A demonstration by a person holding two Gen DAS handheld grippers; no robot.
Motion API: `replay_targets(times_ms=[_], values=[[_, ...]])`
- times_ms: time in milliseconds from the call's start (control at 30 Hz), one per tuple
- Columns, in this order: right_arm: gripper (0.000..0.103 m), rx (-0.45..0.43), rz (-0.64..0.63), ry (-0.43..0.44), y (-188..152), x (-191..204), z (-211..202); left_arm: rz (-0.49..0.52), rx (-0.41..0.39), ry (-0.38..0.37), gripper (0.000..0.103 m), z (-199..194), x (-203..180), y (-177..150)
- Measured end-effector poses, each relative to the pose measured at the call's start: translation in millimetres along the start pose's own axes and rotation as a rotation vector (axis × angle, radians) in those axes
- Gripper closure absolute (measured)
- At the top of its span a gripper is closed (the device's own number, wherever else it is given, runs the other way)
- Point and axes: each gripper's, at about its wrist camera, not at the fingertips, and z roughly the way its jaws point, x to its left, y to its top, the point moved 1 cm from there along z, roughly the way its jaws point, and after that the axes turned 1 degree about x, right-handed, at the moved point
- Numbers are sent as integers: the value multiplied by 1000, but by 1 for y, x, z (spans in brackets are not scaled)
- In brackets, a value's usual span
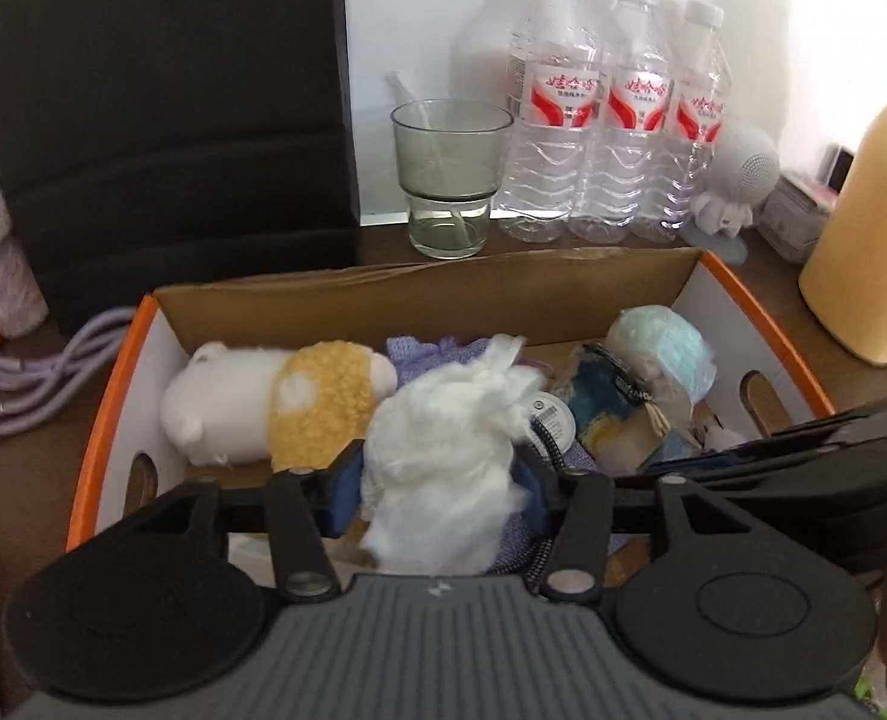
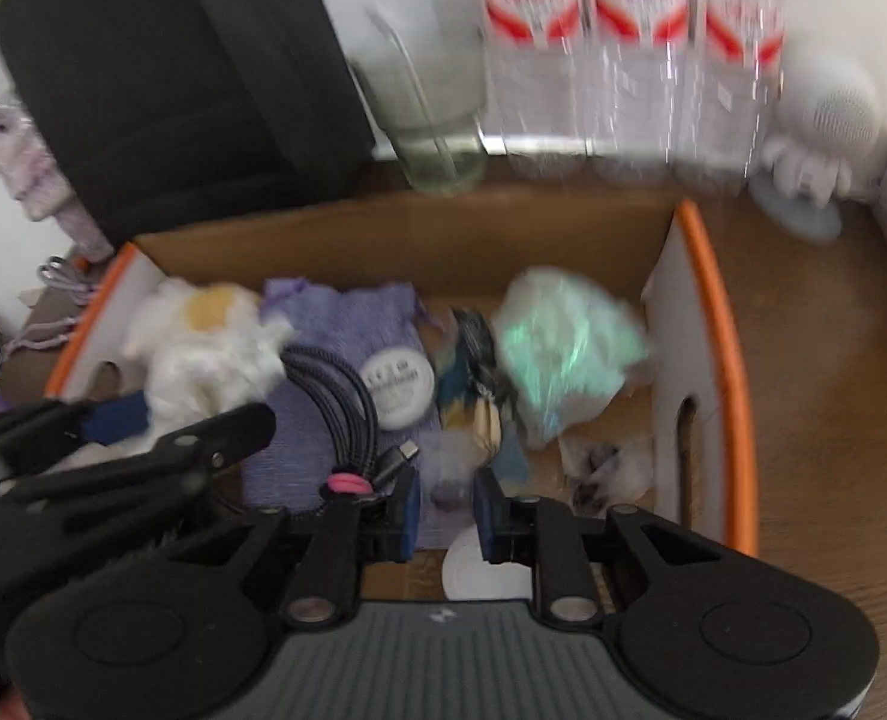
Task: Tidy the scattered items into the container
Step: 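Carry the white tissue over the box and open the left tool inside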
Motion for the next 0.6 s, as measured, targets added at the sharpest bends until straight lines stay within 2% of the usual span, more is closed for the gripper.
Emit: replay_targets(times_ms=[100,133,167,233,267,333,467,533,600], values=[[78,1,22,-18,4,-6,-2,-28,32,-37,33,-3,3,10],[74,-8,34,-17,6,-10,-8,-50,36,-55,24,-6,7,13],[64,-21,48,-11,8,-13,-17,-67,37,-67,20,-9,9,18],[58,-46,68,8,10,-19,-37,-95,40,-55,16,-19,15,24],[52,-57,68,-3,11,-20,-46,-107,48,-45,11,-24,16,26],[50,-82,50,-22,10,-17,-66,-135,54,-39,8,-39,21,30],[43,-120,37,7,1,-12,-103,-163,-16,-8,0,-78,31,27],[40,-139,25,19,-4,-5,-120,-149,-68,43,0,-100,30,20],[36,-161,11,41,-14,2,-135,-129,-153,114,0,-123,26,9]])
